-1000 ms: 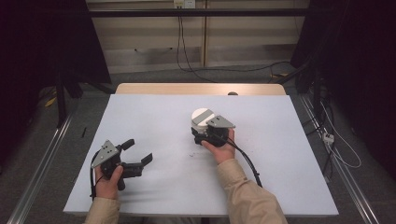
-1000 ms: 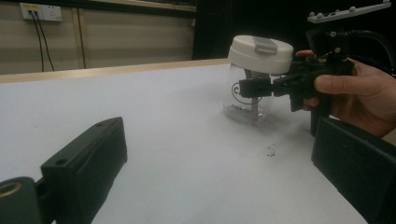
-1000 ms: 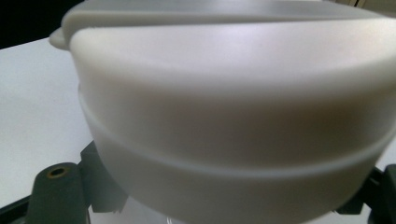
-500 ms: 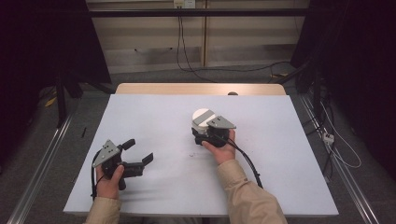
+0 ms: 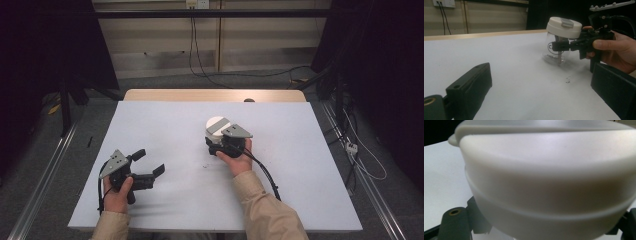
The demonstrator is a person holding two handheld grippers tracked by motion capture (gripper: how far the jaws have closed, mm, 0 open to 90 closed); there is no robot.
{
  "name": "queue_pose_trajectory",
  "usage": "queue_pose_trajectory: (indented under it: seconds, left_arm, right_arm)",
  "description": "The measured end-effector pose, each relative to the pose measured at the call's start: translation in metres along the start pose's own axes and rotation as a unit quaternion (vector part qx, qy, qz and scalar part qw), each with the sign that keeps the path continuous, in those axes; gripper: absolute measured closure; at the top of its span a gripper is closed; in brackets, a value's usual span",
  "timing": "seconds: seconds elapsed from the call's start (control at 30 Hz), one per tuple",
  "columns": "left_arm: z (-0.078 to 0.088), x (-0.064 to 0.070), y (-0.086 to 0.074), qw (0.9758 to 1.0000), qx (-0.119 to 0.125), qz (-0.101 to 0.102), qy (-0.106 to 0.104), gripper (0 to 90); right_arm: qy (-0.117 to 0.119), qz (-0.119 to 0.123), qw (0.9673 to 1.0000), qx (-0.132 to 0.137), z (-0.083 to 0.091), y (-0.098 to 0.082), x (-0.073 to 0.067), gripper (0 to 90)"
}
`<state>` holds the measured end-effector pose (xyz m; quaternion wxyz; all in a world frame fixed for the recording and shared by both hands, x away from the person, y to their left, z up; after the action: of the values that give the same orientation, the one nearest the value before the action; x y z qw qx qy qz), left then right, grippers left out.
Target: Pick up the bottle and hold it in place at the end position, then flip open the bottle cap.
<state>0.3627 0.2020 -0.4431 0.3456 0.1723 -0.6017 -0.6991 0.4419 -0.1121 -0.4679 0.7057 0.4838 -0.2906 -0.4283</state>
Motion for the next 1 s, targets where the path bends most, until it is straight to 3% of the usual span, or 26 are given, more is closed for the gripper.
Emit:
queue_pose_trajectory:
  seconds: [0.1, 0.5, 1.0]
  left_arm:
    - [-0.001, 0.001, 0.004, 0.9999, 0.003, 0.010, -0.008, 3.1]
    - [-0.020, 0.009, 0.012, 0.9995, -0.025, -0.008, -0.015, 3.1]
    - [-0.046, 0.013, 0.025, 0.9991, -0.038, -0.002, -0.021, 3.9]
  right_arm:
    - [0.000, 0.001, 1.0000, 0.000, 0.000, 0.000, 0.000, 18.7]
    - [0.003, 0.001, 1.0000, 0.000, 0.000, 0.000, 0.001, 18.8]
    - [0.004, 0.000, 1.0000, -0.001, 0.000, -0.001, 0.001, 18.8]
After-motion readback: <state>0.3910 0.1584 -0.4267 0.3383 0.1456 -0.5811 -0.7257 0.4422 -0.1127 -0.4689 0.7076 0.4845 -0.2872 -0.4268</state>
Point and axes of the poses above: each handheld gripper's, and its own axes: z roughly backward along the jaws, y roughly out of its top, x roughly to its right, the point moved 2 cm from there along -z, roughly forward along the jaws
